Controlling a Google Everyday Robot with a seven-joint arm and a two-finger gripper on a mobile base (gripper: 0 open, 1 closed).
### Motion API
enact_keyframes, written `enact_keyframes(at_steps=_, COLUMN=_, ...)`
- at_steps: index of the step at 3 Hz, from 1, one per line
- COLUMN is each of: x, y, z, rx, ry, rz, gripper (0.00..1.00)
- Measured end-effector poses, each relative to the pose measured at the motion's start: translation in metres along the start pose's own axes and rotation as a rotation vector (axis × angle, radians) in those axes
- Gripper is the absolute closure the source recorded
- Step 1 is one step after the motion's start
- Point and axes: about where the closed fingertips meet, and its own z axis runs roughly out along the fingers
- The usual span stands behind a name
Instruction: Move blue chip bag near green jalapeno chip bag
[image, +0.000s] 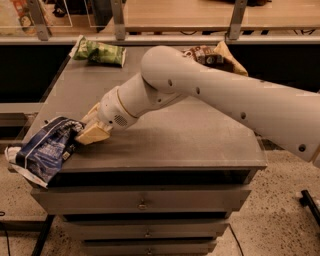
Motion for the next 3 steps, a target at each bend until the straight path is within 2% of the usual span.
enact_keyframes(at_steps=1, x=-0.001, y=0.001, z=0.001, rx=-0.003, ry=0.001, rz=-0.004, gripper=0.87)
enact_keyframes(at_steps=2, x=-0.002, y=0.002, z=0.003, rx=-0.006, ry=0.001, rz=-0.006, gripper=1.0)
enact_keyframes(at_steps=3, x=-0.016, y=-0.019, z=-0.001, rx=0.045, ry=-0.01, rz=-0.034, gripper=1.0)
